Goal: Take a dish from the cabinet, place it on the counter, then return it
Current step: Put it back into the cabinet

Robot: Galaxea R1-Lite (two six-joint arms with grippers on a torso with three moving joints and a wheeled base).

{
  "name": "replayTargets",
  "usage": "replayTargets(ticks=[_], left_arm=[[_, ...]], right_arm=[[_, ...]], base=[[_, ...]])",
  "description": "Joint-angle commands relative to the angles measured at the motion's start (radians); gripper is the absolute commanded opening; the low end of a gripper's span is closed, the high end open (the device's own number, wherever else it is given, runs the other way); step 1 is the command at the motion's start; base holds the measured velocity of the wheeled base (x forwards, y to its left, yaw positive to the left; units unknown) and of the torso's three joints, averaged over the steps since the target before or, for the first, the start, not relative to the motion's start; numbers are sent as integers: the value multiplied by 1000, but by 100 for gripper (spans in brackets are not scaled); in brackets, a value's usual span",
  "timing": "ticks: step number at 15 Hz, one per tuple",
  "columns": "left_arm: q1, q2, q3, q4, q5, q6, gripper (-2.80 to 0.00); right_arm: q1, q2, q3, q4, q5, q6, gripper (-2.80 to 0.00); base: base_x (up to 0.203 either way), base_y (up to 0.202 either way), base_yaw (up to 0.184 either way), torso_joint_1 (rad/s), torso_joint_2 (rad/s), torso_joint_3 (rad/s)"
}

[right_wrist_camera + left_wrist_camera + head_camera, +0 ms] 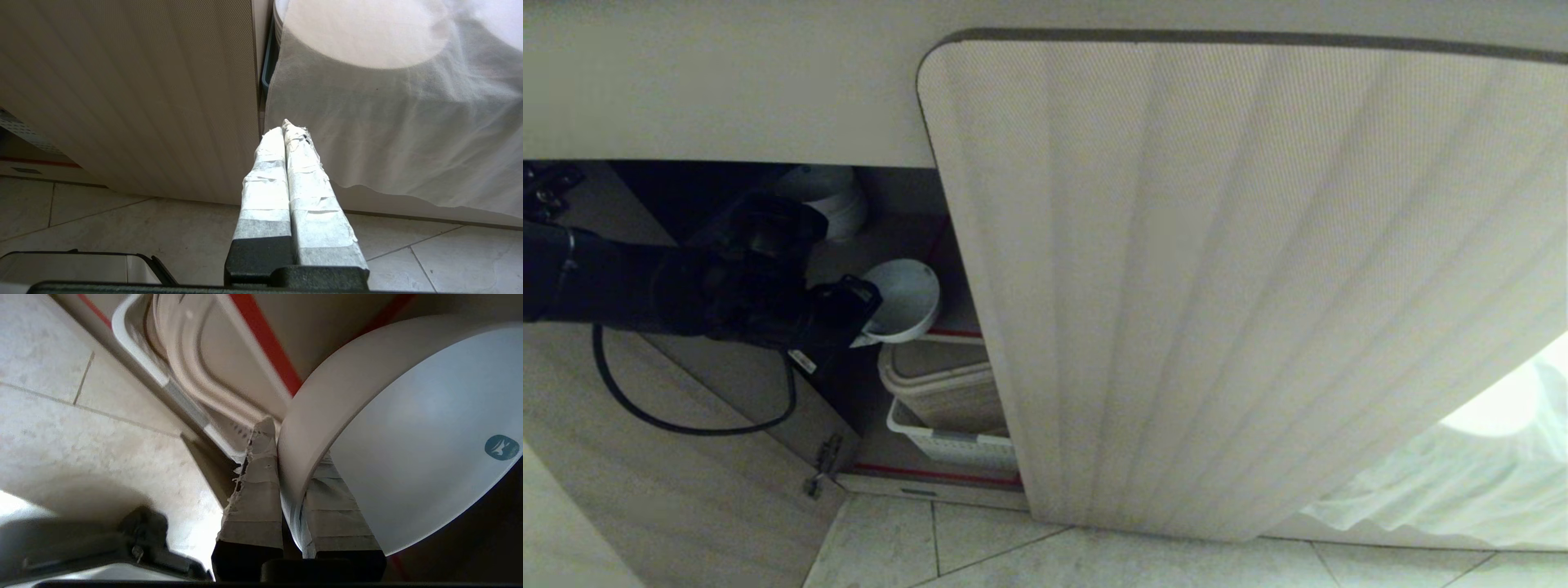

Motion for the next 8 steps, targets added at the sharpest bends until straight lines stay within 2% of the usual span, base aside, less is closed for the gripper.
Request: replayTargets(ticks=[1,4,8], left_arm=[[0,8,-7,-5,3,-14,-280],[0,22,-38,-10,9,-48,-280],[0,30,-58,-10,15,-51,-280]], right_arm=[[1,0,0,-1,0,0,-280],[0,0,0,0,0,0,-280],[1,0,0,0,0,1,-280]], base=[[0,0,0,0,0,0],[0,0,0,0,0,0],[0,0,0,0,0,0]])
